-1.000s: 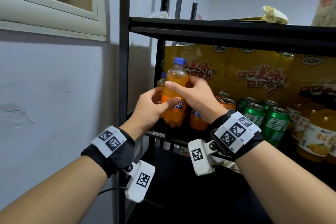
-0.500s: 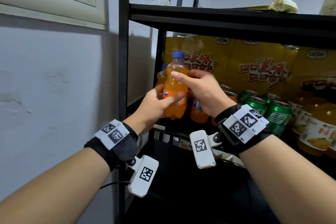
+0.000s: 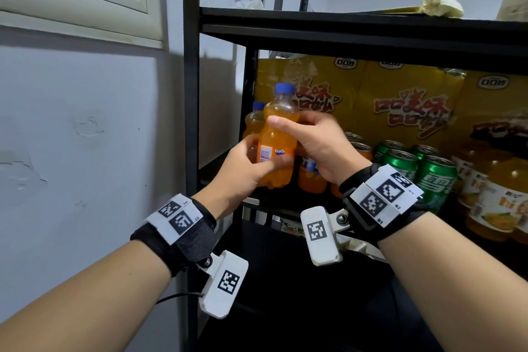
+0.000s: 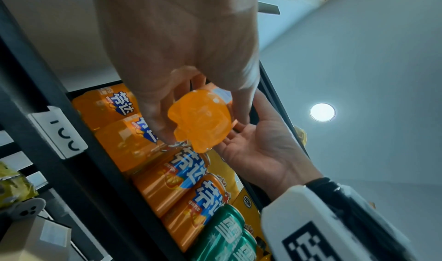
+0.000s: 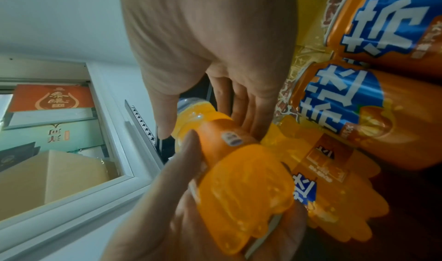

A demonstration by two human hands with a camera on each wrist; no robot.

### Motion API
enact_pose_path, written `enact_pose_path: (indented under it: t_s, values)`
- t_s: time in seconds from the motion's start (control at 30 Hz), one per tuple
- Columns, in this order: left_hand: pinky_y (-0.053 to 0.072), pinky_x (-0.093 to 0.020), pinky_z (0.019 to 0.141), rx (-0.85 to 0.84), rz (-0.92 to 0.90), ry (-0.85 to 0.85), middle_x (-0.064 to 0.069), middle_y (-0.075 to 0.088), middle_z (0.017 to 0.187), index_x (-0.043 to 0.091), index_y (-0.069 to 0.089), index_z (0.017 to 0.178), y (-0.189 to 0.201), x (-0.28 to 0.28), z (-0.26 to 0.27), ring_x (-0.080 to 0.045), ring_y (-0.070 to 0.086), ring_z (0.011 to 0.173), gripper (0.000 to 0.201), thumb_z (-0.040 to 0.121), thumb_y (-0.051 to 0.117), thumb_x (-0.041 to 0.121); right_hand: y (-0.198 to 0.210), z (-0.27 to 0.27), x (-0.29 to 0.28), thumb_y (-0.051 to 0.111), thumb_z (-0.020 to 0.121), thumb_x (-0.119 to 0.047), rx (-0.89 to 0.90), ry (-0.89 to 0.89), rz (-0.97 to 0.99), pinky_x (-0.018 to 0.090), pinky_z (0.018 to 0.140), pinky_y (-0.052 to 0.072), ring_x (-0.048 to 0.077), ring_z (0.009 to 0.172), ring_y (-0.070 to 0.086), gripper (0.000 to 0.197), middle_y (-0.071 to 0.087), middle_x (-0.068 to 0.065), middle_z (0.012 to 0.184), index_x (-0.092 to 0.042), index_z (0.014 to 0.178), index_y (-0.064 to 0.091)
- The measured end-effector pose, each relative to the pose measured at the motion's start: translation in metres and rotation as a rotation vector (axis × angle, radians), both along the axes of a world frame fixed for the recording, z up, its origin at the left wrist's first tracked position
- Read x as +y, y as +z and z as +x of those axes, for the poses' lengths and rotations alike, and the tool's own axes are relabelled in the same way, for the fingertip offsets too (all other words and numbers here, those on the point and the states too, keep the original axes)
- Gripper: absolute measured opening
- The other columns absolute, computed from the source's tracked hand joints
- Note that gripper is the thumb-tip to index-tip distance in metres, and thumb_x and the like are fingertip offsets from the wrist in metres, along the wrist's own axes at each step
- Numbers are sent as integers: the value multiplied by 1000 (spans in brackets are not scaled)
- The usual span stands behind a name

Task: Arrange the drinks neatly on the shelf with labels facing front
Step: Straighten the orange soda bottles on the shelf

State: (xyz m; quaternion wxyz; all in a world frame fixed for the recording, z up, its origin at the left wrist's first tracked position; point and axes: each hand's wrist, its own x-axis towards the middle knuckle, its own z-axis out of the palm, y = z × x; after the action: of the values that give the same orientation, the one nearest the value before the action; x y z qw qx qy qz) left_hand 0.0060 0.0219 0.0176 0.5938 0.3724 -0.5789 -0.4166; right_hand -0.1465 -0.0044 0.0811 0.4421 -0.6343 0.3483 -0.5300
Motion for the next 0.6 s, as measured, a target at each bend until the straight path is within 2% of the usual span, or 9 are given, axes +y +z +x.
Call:
enact_pose_path:
  t_s: [0.07,0.17,0.27,0.33,0.4,0.47,0.53,0.6]
  values:
    - [63,-36,84,-25,-23,7,2,73,117,27,55,128,-2,-1,-1,-15,73,105,70,68,88,39,1,0,1,93,74,-30,37,-26,-20,32,68,64,20,84,79,45,80,6,96,-12,110,74]
    - [61,-37,89,-46,47,-95,1,71,122,28,54,132,-4,-3,-1,-19,71,112,66,76,88,39,3,-4,0,93,73,-28,34,-47,-9,36,73,65,23,87,79,44,80,7,97,-12,110,75]
    - [61,-39,88,26,128,-204,-2,71,125,28,57,130,-3,-4,0,-21,71,113,53,81,75,35,4,-8,-1,91,75,-28,14,-49,-4,38,78,64,24,94,77,51,79,8,105,-14,119,70]
    - [62,-38,85,27,103,-168,-1,70,125,28,57,130,-2,-4,-1,-19,72,111,55,80,77,37,2,-8,0,91,75,-28,-1,-50,-1,40,82,64,24,98,76,59,76,7,111,-16,126,63]
    - [62,-43,87,9,62,-112,0,70,126,27,54,133,-3,-5,-4,-20,72,112,70,73,86,42,1,-7,1,93,73,-28,-3,-68,-26,35,78,64,19,96,76,61,76,4,110,-17,125,62]
    - [62,-42,86,2,44,-100,3,72,123,29,51,134,-4,-6,-6,-19,72,112,80,67,91,42,0,-6,2,95,70,-28,15,-89,-67,26,69,62,10,87,76,56,76,-2,103,-21,118,65]
    - [62,-41,88,-14,69,-120,2,70,125,31,47,137,-3,-7,-7,-19,71,113,80,71,91,38,0,-6,3,95,70,-27,13,-91,-78,22,63,60,8,83,76,52,77,-4,99,-22,114,68]
    - [61,-44,92,-34,112,-165,-2,67,131,30,45,142,0,-7,-8,-23,69,118,73,81,85,34,0,-9,3,95,71,-26,-2,-90,-67,26,66,61,11,85,76,50,78,-4,98,-21,113,69]
